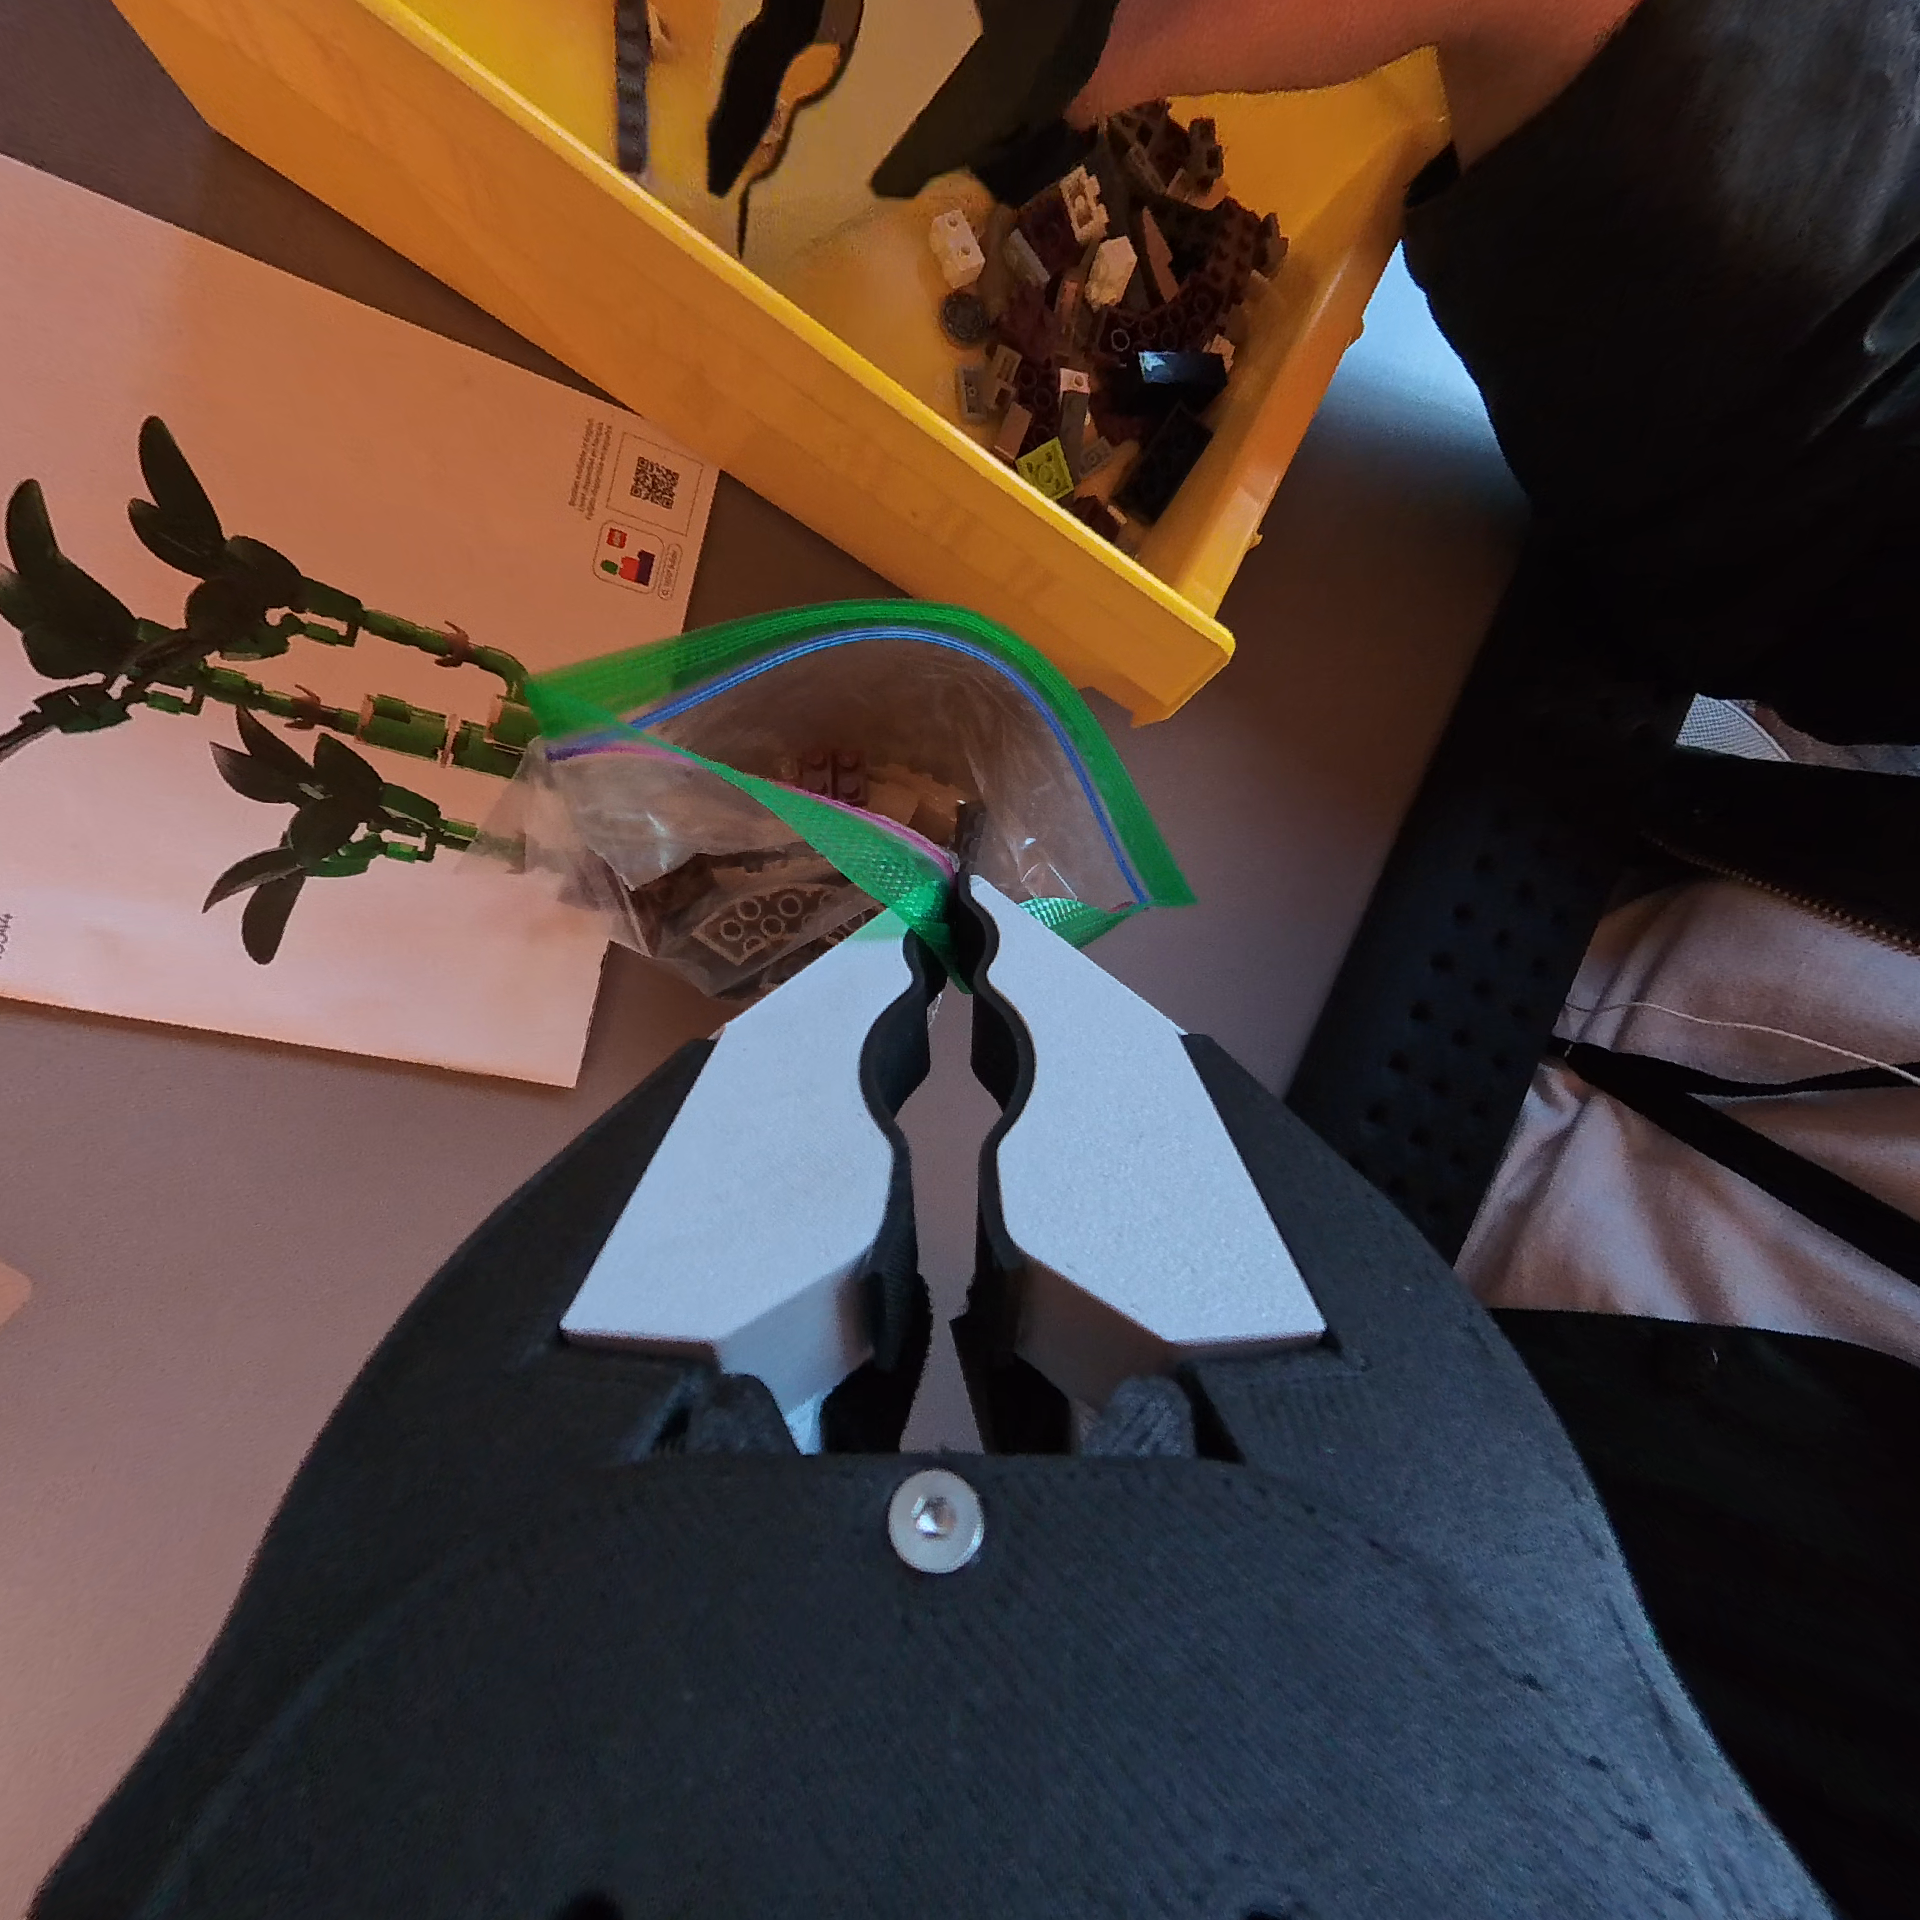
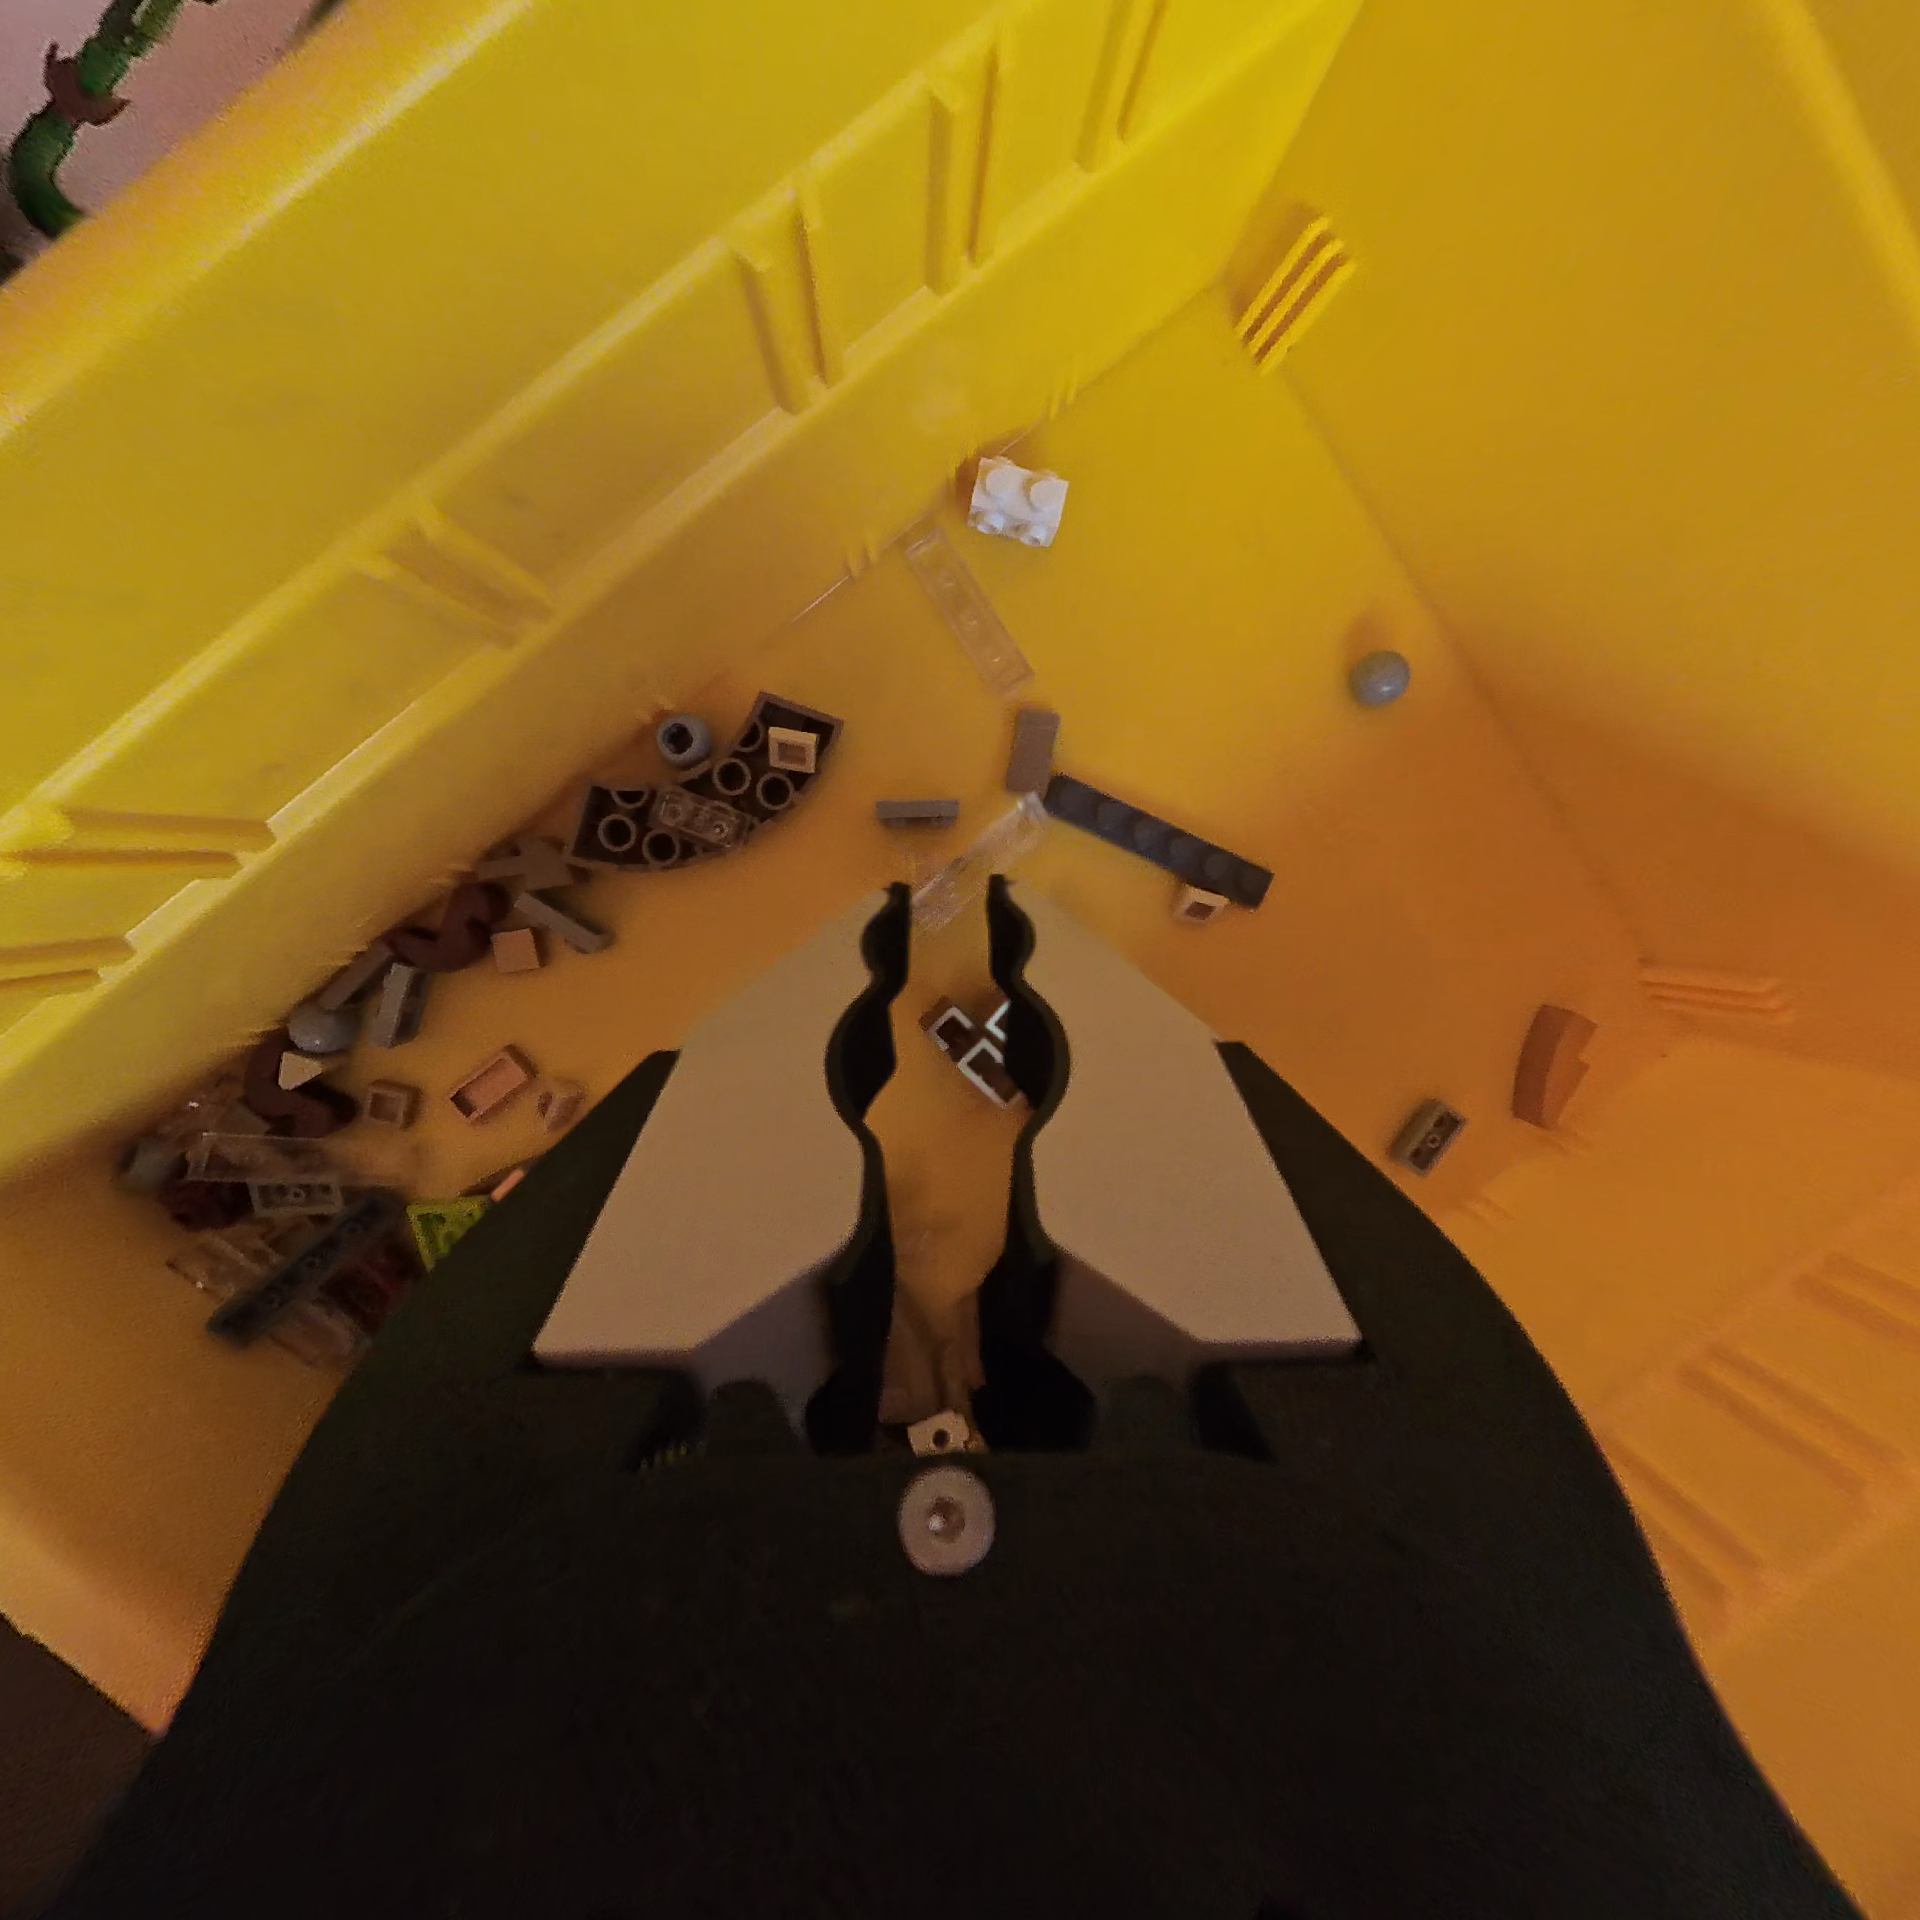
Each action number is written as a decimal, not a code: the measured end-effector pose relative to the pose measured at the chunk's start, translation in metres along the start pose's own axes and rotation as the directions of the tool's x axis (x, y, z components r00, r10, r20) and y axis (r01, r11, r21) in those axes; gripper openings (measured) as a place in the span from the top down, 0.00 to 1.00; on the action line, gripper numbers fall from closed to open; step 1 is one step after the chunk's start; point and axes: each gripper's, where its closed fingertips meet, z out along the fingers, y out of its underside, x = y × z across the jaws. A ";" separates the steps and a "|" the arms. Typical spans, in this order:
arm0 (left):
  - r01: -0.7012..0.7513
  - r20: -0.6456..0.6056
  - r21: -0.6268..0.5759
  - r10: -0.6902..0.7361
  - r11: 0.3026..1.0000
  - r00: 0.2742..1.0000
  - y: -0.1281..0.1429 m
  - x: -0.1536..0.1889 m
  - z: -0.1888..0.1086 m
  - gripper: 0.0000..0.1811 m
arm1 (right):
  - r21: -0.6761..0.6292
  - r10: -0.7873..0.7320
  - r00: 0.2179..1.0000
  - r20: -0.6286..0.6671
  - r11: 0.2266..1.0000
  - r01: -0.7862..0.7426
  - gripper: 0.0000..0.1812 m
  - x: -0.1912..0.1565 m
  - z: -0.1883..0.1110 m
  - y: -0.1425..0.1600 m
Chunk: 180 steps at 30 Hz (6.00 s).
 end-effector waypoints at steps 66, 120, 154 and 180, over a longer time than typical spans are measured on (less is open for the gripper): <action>0.090 -0.047 -0.011 -0.090 0.996 0.995 0.004 -0.006 0.001 1.00 | 0.478 -0.288 0.951 0.113 0.855 0.202 0.92 -0.116 -0.118 -0.100; 0.104 -0.067 -0.039 -0.107 0.994 0.992 0.008 -0.004 0.005 1.00 | 0.073 -0.124 0.982 0.143 0.991 0.114 0.89 -0.049 -0.002 -0.019; 0.123 -0.073 -0.058 -0.127 0.991 0.989 0.012 -0.005 0.006 1.00 | -0.008 -0.205 0.943 0.261 0.977 0.214 0.89 -0.070 -0.025 0.003; 0.126 -0.073 -0.059 -0.130 0.990 0.989 0.011 -0.004 0.007 1.00 | 0.373 -0.397 0.879 0.264 0.882 0.286 0.90 -0.151 -0.096 -0.074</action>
